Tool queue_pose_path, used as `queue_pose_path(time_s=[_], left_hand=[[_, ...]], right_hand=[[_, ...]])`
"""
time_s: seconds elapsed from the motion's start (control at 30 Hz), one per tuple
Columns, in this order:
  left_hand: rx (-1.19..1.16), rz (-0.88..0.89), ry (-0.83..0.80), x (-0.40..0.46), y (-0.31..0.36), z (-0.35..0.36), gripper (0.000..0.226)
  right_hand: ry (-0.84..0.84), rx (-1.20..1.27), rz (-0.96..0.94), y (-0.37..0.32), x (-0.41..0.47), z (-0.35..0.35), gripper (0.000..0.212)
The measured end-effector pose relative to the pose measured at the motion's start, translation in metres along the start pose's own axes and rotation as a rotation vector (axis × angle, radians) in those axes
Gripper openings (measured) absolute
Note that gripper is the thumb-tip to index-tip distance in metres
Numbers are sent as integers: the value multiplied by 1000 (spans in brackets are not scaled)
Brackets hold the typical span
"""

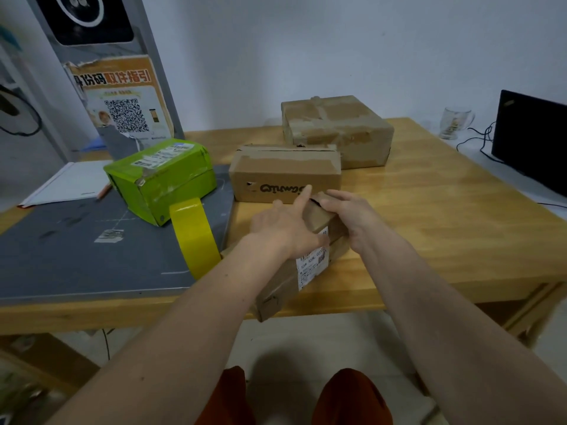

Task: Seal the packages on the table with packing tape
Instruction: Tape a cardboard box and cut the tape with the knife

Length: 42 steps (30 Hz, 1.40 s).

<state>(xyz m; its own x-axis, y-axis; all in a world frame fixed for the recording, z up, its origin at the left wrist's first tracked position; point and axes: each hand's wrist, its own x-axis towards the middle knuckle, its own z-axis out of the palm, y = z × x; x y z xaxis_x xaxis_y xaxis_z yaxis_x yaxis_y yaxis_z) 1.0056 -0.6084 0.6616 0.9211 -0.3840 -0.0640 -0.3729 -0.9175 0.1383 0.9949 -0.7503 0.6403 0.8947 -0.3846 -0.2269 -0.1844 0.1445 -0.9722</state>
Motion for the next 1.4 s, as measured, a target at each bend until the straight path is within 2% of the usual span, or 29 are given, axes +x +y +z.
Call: queue_pose_path(time_s=[0.1, 0.2, 0.33, 0.4, 0.47, 0.57, 0.63, 0.7, 0.77, 0.87, 0.97, 1.03, 1.13, 1.23, 1.4], left_hand=[[-29, 91, -58, 1, -6, -1, 95], [-78, 65, -84, 1, -5, -2, 100], [-229, -2, -54, 1, -2, -6, 90], [-276, 5, -77, 2, -3, -5, 106], [-352, 45, -131, 4, -4, -5, 126], [-373, 141, -175, 9, -6, -8, 135], [-394, 135, -239, 14, -9, -11, 130], [-530, 79, -343, 19, -14, -13, 127], [-632, 47, -389, 21, -18, -13, 124], [-653, 23, -371, 23, -16, -11, 127], [-665, -5, -351, 24, -14, -7, 136], [-677, -15, -340, 23, -15, -7, 140], [-682, -15, -324, 21, -15, -7, 140], [-696, -16, -316, 21, -14, -7, 137], [-694, -23, -299, 20, -14, -5, 132]], right_hand=[[-16, 54, -17, 3, 0, 2, 32], [-27, 34, -25, 1, 1, 5, 31], [7, 46, -89, -1, -3, 14, 50], [57, -32, -201, 1, -8, 16, 48], [80, -136, -304, 2, -13, 15, 34], [46, -287, -384, -1, -16, 7, 29], [44, -468, -476, -5, -18, 4, 32], [59, -745, -563, -10, -22, 4, 32], [74, -1119, -657, -14, -25, 6, 32], [55, -1648, -776, -24, -33, 12, 35], [-18, -1892, -639, -36, -32, 17, 40], [-112, -1875, -519, -43, -25, 21, 37], [-214, -1635, -404, -43, -15, 26, 29], [-160, -1397, -342, -37, -10, 27, 29], [-74, -1248, -436, -32, -6, 27, 29]])
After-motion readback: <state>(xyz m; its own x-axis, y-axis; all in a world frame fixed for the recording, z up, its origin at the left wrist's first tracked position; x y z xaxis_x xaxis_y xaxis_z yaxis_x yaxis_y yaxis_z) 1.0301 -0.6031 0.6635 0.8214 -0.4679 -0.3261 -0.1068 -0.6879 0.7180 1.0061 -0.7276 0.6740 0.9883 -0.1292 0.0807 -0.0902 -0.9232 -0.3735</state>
